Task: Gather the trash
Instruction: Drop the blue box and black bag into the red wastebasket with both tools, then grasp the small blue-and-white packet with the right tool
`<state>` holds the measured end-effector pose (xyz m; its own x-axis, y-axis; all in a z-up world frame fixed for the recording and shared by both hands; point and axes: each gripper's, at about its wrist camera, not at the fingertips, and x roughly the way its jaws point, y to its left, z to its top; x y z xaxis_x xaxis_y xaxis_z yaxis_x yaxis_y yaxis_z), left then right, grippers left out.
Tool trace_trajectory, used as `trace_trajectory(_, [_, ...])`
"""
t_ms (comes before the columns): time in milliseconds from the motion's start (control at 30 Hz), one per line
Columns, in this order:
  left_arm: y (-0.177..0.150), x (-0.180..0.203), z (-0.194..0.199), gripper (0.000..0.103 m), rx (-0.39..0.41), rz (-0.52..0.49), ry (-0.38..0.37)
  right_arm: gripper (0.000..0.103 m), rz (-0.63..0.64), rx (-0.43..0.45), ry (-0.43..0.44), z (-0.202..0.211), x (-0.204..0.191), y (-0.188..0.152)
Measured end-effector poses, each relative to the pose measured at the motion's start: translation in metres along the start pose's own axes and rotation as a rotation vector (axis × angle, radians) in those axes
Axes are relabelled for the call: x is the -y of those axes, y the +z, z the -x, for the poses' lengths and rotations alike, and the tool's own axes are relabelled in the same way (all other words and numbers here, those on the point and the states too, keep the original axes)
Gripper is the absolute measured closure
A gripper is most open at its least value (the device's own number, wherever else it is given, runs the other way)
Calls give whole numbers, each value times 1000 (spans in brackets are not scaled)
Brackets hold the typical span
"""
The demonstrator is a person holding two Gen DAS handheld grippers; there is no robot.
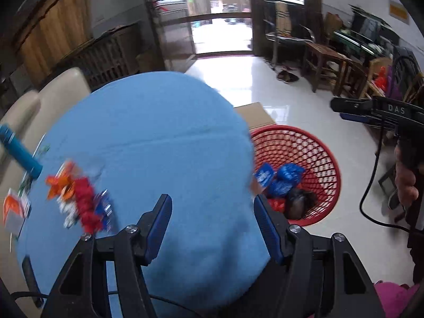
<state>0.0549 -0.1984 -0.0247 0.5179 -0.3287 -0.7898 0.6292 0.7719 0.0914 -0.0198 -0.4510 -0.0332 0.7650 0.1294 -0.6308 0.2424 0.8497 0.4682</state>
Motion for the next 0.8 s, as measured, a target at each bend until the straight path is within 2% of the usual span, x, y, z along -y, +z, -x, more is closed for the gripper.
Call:
trace_trajectory(200, [-37, -67, 21, 38, 19, 170, 106, 39, 52, -79, 35, -25, -27, -17])
trace_trajectory(333, [-65, -110, 27, 38, 10, 273, 172, 40, 124, -141, 69, -44, -58, -27])
trace_trajectory(467, [-85, -148, 32, 38, 2, 362, 216, 40, 177, -200, 147, -66, -97, -33])
trace_trajectory(567, [-96, -167, 35, 38, 7, 408, 234, 41, 215, -256, 210, -90, -131, -38])
trace_trajectory(800, [-112, -181, 41, 38, 9, 440, 237, 57, 193, -428, 352, -168, -194, -54])
